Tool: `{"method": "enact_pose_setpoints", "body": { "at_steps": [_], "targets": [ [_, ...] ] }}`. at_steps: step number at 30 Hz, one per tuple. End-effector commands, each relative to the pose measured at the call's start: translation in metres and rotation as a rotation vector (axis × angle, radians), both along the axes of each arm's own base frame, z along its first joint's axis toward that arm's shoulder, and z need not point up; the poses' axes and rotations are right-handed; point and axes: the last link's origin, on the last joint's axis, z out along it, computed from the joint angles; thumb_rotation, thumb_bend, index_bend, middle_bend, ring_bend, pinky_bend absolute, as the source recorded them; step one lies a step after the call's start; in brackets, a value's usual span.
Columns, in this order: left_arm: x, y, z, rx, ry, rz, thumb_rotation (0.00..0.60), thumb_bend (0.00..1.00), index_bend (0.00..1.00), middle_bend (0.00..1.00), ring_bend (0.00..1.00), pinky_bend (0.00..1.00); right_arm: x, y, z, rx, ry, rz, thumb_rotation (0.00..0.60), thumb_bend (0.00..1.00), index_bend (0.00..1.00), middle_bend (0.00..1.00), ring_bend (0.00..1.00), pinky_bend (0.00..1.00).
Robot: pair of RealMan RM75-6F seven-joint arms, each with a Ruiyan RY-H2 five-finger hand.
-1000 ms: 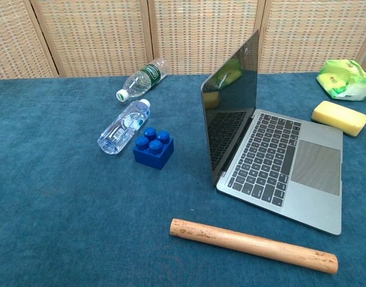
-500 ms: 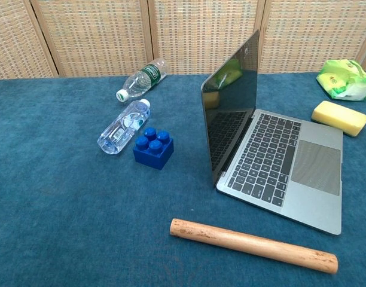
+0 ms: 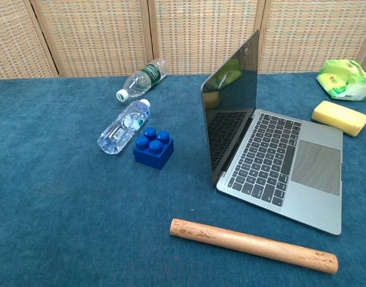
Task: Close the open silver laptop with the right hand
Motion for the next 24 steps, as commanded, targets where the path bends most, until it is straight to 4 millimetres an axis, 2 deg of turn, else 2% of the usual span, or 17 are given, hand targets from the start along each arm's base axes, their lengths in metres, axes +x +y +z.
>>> {"method": "enact_pose_setpoints", "body": {
  "at_steps": [1,7,13,16,21,24],
  "targets": [
    [0.0,0.0,0.001,0.005,-0.003,0.001,0.6,0.08,0.0,0.0,0.0,0.0,0.001,-0.001,0.001,-0.012,-0.011,0.021,0.6,0.18,0.0,0.0,0.0,0.0],
    [-0.001,0.001,0.002,0.008,-0.006,0.005,0.6,0.08,0.0,0.0,0.0,0.0,0.004,-0.004,0.003,-0.019,0.003,0.05,0.6,0.45,0.03,0.0,0.0,0.0],
    [0.0,0.0,0.003,0.011,-0.008,0.002,0.6,0.08,0.0,0.0,0.0,0.0,0.019,-0.016,0.016,-0.043,0.045,0.098,0.6,0.54,0.04,0.0,0.0,0.0],
    [0.0,0.0,0.004,0.013,-0.01,0.001,0.6,0.08,0.0,0.0,0.0,0.0,0.029,-0.022,0.023,-0.063,0.078,0.135,0.6,0.62,0.06,0.0,0.0,0.0],
    [0.0,0.0,0.002,0.007,-0.01,-0.002,0.6,0.08,0.0,0.0,0.0,0.0,0.053,-0.038,0.031,-0.08,0.147,0.197,0.6,0.75,0.1,0.06,0.0,0.03],
    [0.001,0.0,0.001,0.002,-0.007,-0.004,0.6,0.08,0.0,0.0,0.0,0.0,0.069,-0.05,0.033,-0.086,0.2,0.243,0.6,0.78,0.12,0.1,0.0,0.06]
  ]
}}
